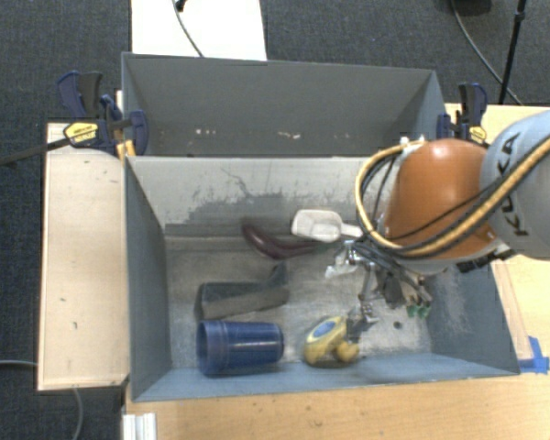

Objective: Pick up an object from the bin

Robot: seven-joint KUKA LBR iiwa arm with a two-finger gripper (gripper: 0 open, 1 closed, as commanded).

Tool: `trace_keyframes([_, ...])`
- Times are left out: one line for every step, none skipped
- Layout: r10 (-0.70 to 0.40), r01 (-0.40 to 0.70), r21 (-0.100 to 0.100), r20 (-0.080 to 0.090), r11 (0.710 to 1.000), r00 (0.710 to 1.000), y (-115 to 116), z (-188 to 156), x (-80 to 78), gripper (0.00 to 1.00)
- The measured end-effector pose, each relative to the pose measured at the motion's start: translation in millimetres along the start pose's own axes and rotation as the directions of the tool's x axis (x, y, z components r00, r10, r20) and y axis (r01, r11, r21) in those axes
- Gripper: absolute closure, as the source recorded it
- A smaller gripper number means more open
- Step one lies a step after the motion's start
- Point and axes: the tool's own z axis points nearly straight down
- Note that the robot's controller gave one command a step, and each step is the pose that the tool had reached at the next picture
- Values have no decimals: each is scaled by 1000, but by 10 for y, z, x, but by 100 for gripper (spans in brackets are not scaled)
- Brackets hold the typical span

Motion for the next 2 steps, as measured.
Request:
trace_keyframes([-105,105,1,-4,994,994,50,290,31,0])
trace_keyframes([-179,179,3,-35,984,983,91,780,49,100])
